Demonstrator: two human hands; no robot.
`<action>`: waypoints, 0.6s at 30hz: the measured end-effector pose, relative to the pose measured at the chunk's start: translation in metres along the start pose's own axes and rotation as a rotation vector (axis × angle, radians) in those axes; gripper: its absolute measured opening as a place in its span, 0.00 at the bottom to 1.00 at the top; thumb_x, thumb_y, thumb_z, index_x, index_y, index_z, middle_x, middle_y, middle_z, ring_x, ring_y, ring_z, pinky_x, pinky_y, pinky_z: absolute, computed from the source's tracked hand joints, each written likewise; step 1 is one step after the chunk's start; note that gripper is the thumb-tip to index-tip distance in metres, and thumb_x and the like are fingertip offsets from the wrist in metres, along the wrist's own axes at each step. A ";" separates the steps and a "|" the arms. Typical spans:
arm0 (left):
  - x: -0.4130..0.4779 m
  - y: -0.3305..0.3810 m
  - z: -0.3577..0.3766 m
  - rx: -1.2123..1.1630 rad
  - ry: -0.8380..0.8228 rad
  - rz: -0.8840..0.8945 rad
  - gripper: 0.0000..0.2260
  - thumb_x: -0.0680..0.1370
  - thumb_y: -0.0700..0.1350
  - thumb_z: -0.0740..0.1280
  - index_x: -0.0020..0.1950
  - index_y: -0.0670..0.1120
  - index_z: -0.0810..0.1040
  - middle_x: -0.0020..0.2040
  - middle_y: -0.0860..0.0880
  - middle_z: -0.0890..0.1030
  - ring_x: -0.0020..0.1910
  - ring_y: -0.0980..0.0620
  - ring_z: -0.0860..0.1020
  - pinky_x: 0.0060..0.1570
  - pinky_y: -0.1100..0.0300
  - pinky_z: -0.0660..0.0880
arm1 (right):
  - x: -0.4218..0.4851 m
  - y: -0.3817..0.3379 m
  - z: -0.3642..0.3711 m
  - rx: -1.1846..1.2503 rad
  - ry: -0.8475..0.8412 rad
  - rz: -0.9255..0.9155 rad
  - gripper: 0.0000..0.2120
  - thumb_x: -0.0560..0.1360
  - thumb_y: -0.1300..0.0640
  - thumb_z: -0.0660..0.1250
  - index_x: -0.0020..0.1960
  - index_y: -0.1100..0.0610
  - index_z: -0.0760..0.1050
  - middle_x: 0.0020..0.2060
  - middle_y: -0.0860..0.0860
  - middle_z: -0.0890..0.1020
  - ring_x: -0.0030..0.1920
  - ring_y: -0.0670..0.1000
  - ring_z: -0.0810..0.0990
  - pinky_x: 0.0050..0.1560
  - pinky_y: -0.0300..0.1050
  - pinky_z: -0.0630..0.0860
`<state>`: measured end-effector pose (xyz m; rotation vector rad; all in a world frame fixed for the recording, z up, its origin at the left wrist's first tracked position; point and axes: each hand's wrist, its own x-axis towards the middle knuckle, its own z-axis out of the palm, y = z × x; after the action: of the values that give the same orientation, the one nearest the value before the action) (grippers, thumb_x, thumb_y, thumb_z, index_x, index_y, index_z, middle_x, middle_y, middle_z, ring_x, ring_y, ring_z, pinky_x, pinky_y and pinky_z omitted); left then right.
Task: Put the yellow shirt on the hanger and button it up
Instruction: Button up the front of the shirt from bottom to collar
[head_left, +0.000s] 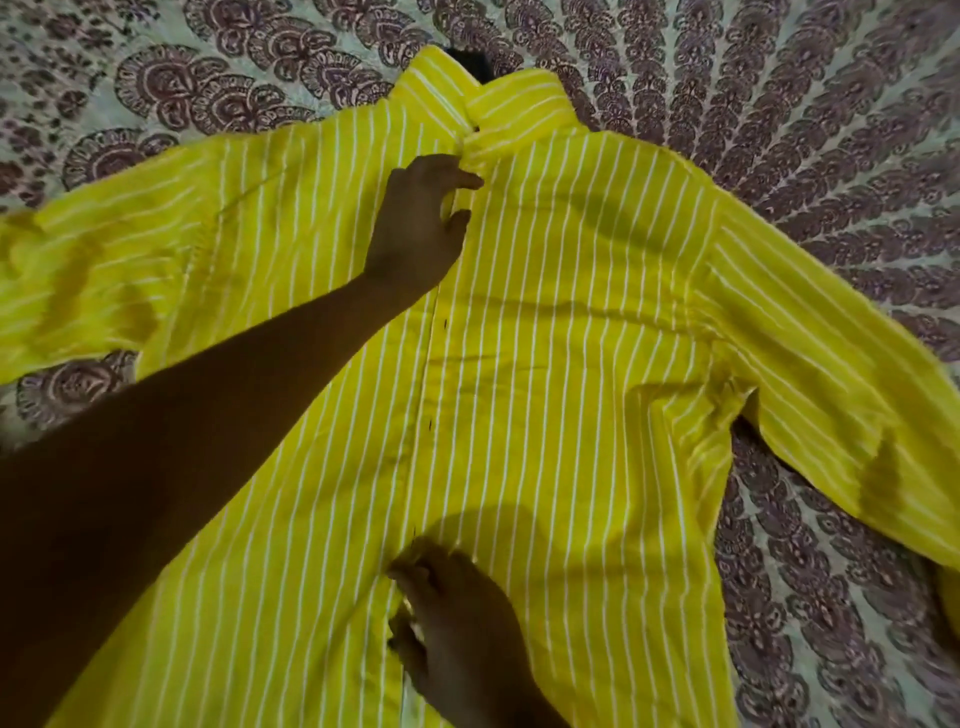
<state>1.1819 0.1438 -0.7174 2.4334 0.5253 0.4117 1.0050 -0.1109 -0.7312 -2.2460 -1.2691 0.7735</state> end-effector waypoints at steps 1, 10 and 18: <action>-0.019 0.002 -0.003 -0.015 -0.003 0.008 0.14 0.72 0.37 0.65 0.57 0.42 0.78 0.60 0.40 0.76 0.64 0.43 0.72 0.62 0.53 0.64 | -0.006 -0.003 0.001 -0.022 0.008 0.007 0.19 0.64 0.46 0.65 0.55 0.45 0.73 0.52 0.44 0.79 0.46 0.46 0.80 0.40 0.35 0.77; -0.183 -0.004 -0.021 -0.003 -0.151 -0.079 0.14 0.73 0.38 0.64 0.57 0.46 0.78 0.60 0.44 0.76 0.61 0.45 0.73 0.62 0.60 0.65 | -0.044 -0.009 0.016 -0.202 0.259 0.073 0.21 0.70 0.52 0.61 0.62 0.47 0.72 0.55 0.49 0.77 0.55 0.51 0.74 0.55 0.45 0.69; -0.338 0.019 -0.036 -0.057 -0.167 -0.047 0.11 0.74 0.40 0.61 0.55 0.48 0.74 0.50 0.43 0.75 0.52 0.49 0.71 0.53 0.61 0.67 | -0.135 -0.032 0.075 -0.257 0.198 -0.055 0.26 0.68 0.35 0.63 0.59 0.51 0.74 0.50 0.50 0.75 0.50 0.52 0.73 0.47 0.46 0.73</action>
<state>0.8777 -0.0075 -0.7338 2.3697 0.4911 0.1988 0.8788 -0.2057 -0.7337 -2.4047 -1.3922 0.3733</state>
